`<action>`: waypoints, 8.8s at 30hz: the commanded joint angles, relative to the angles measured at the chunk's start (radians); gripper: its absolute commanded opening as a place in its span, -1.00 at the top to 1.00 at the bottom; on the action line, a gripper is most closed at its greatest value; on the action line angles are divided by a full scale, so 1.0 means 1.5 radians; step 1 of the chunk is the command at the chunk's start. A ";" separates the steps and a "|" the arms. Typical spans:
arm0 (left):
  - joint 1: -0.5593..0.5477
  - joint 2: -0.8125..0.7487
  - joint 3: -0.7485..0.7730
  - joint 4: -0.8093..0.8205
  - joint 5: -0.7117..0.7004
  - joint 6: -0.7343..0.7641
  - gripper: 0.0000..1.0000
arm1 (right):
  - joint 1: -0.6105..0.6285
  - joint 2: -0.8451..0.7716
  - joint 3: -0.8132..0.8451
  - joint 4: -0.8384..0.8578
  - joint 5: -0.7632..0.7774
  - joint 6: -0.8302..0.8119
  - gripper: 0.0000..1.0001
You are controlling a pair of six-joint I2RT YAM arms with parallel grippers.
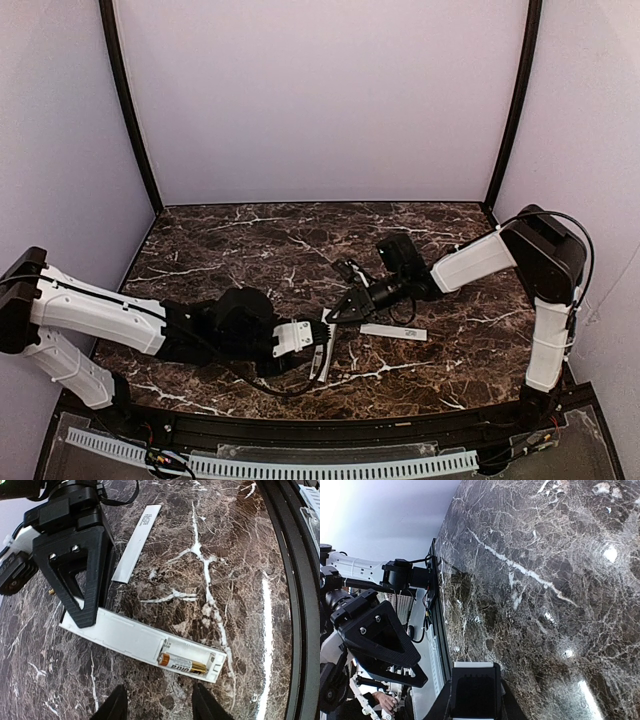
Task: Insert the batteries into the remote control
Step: Place the battery in the battery compartment, then move the battery to the center of the board, then pick up the battery from the center of the board.
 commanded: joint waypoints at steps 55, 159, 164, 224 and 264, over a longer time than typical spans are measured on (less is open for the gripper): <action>0.010 0.167 0.155 -0.205 0.085 0.141 0.77 | 0.033 0.008 0.032 -0.037 -0.009 -0.052 1.00; 0.234 0.755 1.001 -0.406 0.009 -0.120 0.13 | -0.420 -0.296 -0.178 0.003 0.017 -0.024 1.00; 0.235 0.729 0.959 -0.439 0.006 -0.125 0.28 | -0.421 -0.299 -0.178 0.002 0.017 -0.024 1.00; 0.268 0.171 0.213 -0.496 -0.059 0.197 -0.33 | -0.392 -0.312 -0.181 0.011 -0.003 -0.026 1.00; 0.288 0.326 0.336 -0.583 0.100 0.276 0.40 | -0.393 -0.298 -0.179 0.022 -0.013 -0.023 1.00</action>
